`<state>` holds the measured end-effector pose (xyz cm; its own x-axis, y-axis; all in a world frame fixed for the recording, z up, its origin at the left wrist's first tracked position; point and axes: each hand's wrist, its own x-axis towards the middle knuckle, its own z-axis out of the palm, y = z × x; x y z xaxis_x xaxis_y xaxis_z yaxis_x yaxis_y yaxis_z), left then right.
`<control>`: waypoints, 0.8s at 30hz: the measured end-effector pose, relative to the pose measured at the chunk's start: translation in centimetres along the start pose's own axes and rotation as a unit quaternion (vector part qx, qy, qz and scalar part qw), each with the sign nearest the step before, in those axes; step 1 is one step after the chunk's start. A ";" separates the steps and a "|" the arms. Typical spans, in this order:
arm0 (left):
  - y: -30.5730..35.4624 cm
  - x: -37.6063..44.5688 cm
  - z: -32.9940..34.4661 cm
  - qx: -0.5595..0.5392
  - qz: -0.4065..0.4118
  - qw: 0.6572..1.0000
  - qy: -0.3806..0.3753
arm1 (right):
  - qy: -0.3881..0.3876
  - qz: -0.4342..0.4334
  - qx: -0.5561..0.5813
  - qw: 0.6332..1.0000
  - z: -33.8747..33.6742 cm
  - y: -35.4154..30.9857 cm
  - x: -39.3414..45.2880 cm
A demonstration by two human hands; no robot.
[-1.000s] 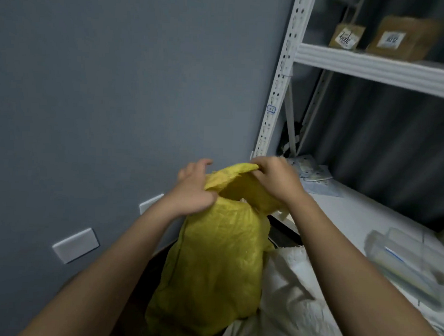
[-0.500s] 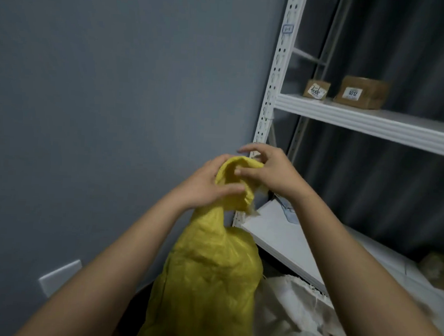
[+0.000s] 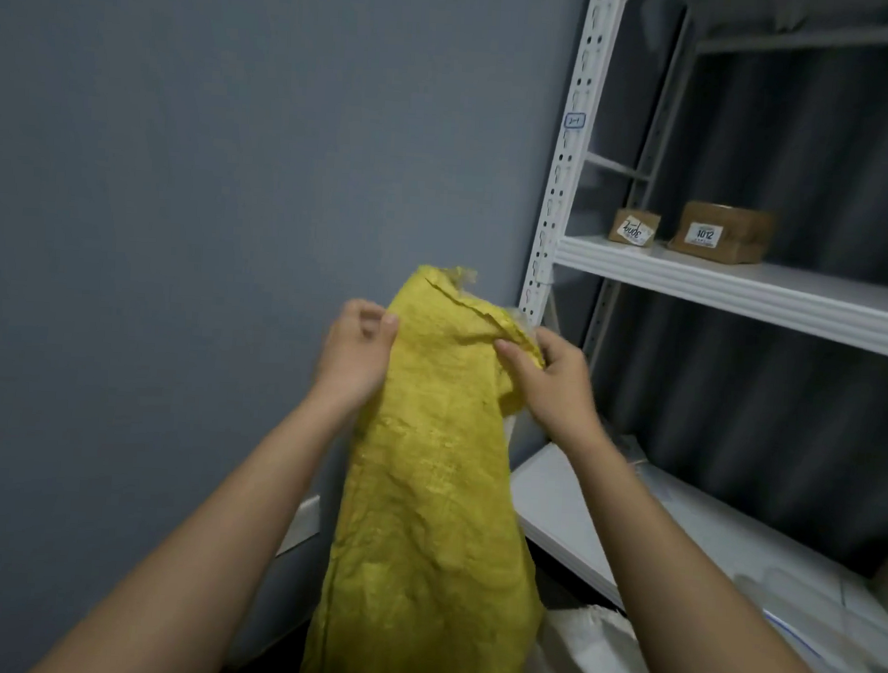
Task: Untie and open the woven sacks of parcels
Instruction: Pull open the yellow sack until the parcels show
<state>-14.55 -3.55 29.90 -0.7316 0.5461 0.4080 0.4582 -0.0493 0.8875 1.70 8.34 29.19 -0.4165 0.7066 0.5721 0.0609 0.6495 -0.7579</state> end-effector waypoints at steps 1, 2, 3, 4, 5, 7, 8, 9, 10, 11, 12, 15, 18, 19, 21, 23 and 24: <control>0.2 0.2 -0.6 0.039 0.055 0.997 0.031 | -0.003 -0.047 -0.047 0.998 -0.4 -0.6 0.7; 0.8 0.3 -1.0 0.075 0.144 0.986 0.033 | -0.022 -0.102 -0.104 0.989 -0.9 -1.4 1.4; 1.7 0.6 -1.0 0.129 0.239 0.962 0.007 | -0.050 -0.158 -0.158 0.973 -1.2 -2.4 2.1; 3.0 0.8 -0.8 0.189 0.313 0.930 -0.035 | -0.078 -0.207 -0.195 0.956 -1.5 -3.6 2.7; 4.1 1.3 -0.5 0.235 0.351 0.902 -0.087 | -0.094 -0.241 -0.216 0.942 -1.8 -4.5 3.2; 6.0 2.2 -0.1 0.243 0.329 0.890 -0.202 | -0.084 -0.260 -0.224 0.935 -2.2 -5.5 3.9; 6.8 2.7 -0.2 0.212 0.306 0.897 -0.239 | -0.083 -0.234 -0.205 0.947 -2.5 -5.6 3.9; 7.2 3.3 -0.4 0.175 0.298 0.906 -0.245 | -0.103 -0.179 -0.169 0.964 -2.9 -5.5 3.7; 7.5 3.6 -0.7 0.172 0.298 0.909 -0.235 | -0.147 -0.108 -0.128 0.975 -3.3 -5.3 3.4; 7.6 3.7 -0.9 0.209 0.311 0.903 -0.209 | -0.209 -0.032 -0.111 0.971 -3.6 -4.9 3.1; 7.6 3.7 -1.2 0.274 0.338 0.885 -0.167 | -0.267 0.023 -0.129 0.955 -4.0 -4.4 3.0; 7.1 4.4 -2.2 0.397 0.397 0.824 -0.078 | -0.249 0.025 -0.179 0.952 -5.2 -3.6 3.6; 6.7 5.5 -3.3 0.358 0.369 0.854 -0.079 | -0.068 -0.095 -0.181 0.976 -6.1 -4.7 4.1; 6.6 6.0 -3.5 0.333 0.358 0.868 -0.084 | -0.053 -0.117 -0.177 0.976 -6.0 -5.1 4.1; 6.4 6.7 -3.4 0.326 0.345 0.873 -0.114 | -0.106 -0.104 -0.154 0.977 -5.5 -5.5 3.9; 6.2 7.0 -2.9 0.361 0.326 0.856 -0.175 | -0.193 -0.051 -0.166 0.966 -5.4 -5.2 3.9; 6.0 7.0 -2.6 0.374 0.315 0.848 -0.206 | -0.214 -0.050 -0.190 0.957 -5.6 -4.7 3.9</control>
<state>-18.23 -2.22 38.65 -0.0548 0.8620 0.5039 0.9970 0.0195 0.0750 4.86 9.60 36.69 -0.7662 0.5086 0.3928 0.2930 0.8205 -0.4908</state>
